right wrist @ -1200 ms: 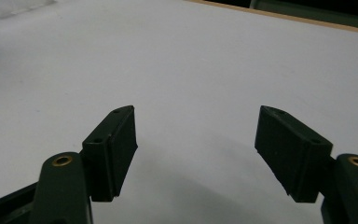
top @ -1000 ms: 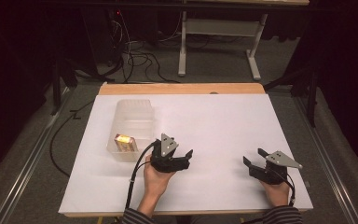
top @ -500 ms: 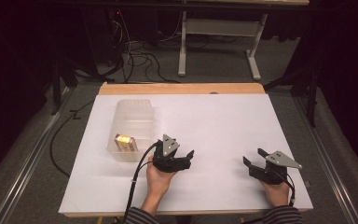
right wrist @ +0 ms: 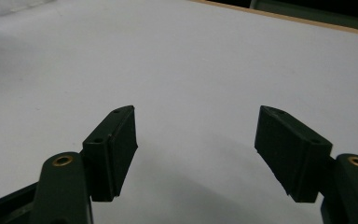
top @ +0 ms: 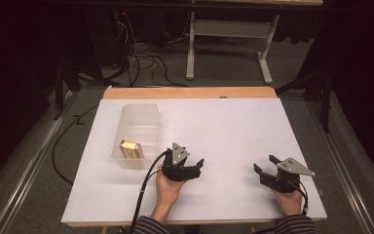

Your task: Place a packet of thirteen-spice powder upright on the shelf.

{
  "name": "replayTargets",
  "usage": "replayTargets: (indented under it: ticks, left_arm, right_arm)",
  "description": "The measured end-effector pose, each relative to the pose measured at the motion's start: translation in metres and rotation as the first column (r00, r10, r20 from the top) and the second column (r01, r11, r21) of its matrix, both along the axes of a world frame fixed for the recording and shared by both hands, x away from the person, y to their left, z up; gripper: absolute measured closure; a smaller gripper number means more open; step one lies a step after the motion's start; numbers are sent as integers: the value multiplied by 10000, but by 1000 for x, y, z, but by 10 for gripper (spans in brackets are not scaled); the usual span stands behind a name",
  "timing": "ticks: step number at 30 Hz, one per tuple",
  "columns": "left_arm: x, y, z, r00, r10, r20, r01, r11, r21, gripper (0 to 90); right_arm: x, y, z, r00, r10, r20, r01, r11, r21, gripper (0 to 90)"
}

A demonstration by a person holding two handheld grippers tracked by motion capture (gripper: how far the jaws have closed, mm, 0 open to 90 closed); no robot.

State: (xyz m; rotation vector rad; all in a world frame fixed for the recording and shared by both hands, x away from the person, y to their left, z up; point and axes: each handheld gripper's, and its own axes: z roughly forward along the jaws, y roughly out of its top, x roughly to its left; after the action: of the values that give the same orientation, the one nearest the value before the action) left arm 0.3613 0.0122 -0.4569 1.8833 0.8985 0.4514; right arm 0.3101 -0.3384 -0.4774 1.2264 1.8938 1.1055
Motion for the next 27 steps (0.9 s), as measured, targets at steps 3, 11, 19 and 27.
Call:
replayTargets:
  ticks: [3, 11, 19, 27]
  left_arm:
    - [1, -1, -2, 10000, 3, 32, -4, 10000, 60, 228]
    - [4, -8, -11, 10000, 0, 81, -1, 9998, 220, 227]
    - [3, -6, -20, 9994, 219, 278, -220, 9997, 60, 229]
    - [3, -7, -24, 9992, 180, 349, -192, 9992, 357, 223]
  right_arm:
    - [0, 0, 0, 10000, 28, 24, -28, 10000, -23, 301]
    - [0, 0, 0, 10000, 12, 13, -12, 10000, 0, 301]
    - [0, 0, 0, 10000, 20, 6, -20, 10000, 38, 301]
    - [0, 0, 0, 10000, 46, 33, -46, 10000, -2, 302]
